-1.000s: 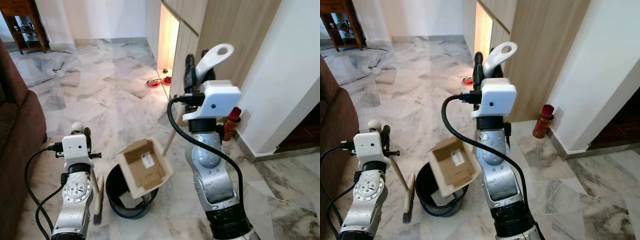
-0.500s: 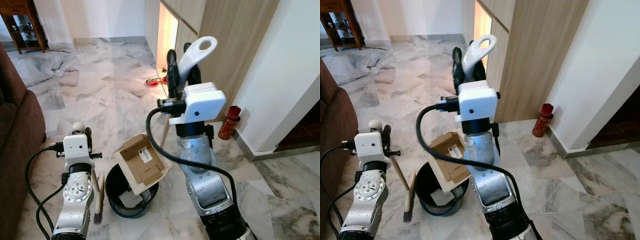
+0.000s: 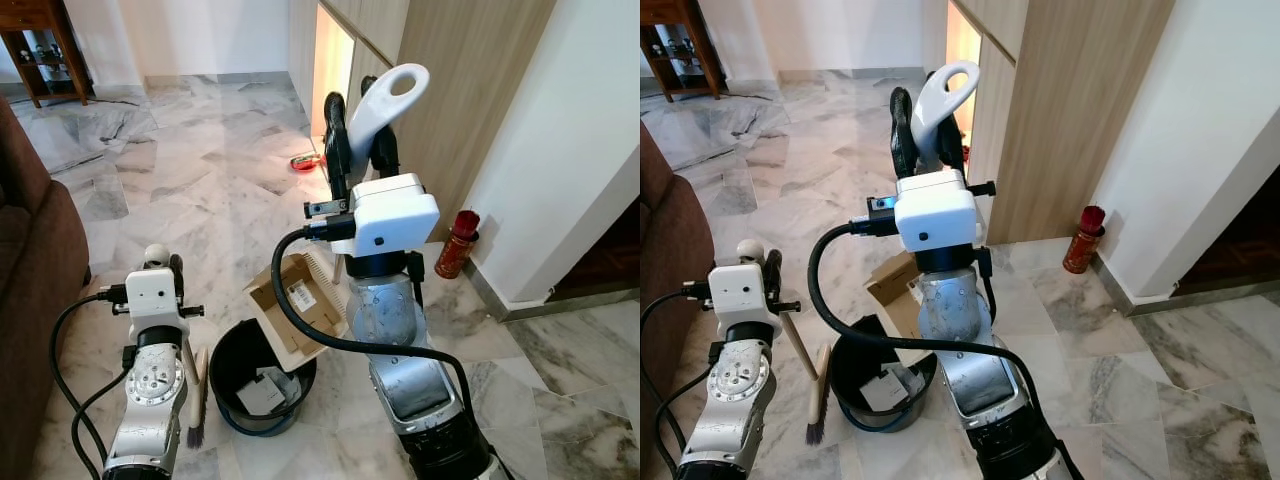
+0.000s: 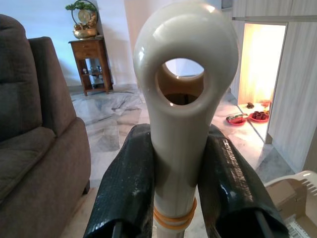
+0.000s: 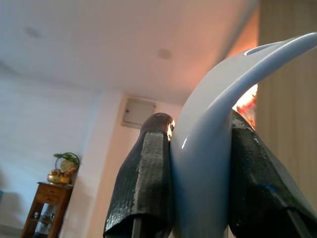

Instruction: Sweep floor

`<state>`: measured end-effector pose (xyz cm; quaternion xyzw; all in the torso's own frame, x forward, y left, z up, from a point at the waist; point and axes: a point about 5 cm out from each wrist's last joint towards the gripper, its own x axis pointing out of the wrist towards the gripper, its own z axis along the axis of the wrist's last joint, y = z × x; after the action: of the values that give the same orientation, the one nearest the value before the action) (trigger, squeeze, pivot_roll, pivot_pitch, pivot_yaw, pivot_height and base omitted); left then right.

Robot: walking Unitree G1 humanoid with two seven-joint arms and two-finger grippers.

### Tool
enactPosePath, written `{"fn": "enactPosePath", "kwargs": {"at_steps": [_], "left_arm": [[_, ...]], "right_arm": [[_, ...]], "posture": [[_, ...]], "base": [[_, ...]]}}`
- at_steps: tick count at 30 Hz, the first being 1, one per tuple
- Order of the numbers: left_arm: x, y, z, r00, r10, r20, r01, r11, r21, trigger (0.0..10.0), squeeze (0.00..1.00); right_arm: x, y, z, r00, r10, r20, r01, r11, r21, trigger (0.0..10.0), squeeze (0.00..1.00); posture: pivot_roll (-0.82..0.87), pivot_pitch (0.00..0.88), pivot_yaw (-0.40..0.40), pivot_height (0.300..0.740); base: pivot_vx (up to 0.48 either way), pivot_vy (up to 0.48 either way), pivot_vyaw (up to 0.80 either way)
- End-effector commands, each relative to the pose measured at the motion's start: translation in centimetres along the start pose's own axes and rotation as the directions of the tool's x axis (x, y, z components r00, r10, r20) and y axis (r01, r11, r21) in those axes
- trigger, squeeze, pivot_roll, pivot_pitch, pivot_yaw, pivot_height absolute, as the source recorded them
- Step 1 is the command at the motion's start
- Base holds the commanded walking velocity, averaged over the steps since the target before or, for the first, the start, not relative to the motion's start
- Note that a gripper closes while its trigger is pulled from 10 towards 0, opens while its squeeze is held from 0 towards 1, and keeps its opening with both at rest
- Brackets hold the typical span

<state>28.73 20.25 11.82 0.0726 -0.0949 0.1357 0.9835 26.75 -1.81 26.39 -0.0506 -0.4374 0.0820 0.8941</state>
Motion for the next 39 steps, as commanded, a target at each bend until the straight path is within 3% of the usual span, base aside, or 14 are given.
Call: {"fn": "enactPosePath", "kwargs": {"at_steps": [1,14,33,38,39], "left_arm": [[0.6,-0.1,1.3,0.997,-0.008,0.074,0.007,1.000,0.016,10.0,0.00],[0.5,-0.4,1.3,0.997,-0.014,0.075,0.013,1.000,0.010,10.0,0.00],[0.6,-0.7,1.4,0.997,-0.024,0.079,0.024,1.000,0.005,10.0,0.00],[0.7,-0.7,1.4,0.997,-0.023,0.080,0.022,1.000,0.004,10.0,0.00],[0.7,-0.7,1.4,0.997,-0.023,0.079,0.022,1.000,0.005,10.0,0.00]], "right_arm": [[0.9,0.0,2.5,0.989,-0.005,0.148,0.006,1.000,-0.006,10.0,0.00],[0.8,-0.1,2.2,0.992,-0.008,0.125,0.009,1.000,-0.007,10.0,0.00],[0.8,-0.1,1.8,0.991,0.026,0.133,-0.017,0.997,-0.073,10.0,0.00],[0.8,-1.0,0.9,0.993,0.015,0.116,0.006,0.983,-0.184,10.0,0.00],[0.8,-2.1,0.1,0.996,-0.014,0.085,0.034,0.970,-0.242,10.0,0.00]], "posture": [[0.05,0.000,-0.060,0.740],[0.04,0.000,-0.061,0.740],[0.04,0.000,-0.060,0.740],[0.04,0.000,-0.060,0.740],[0.04,0.000,-0.060,0.740]], "base": [[0.000,0.000,0.00],[0.000,0.000,0.00],[0.000,0.000,0.00],[0.000,0.000,0.00],[0.000,0.000,0.00]]}}
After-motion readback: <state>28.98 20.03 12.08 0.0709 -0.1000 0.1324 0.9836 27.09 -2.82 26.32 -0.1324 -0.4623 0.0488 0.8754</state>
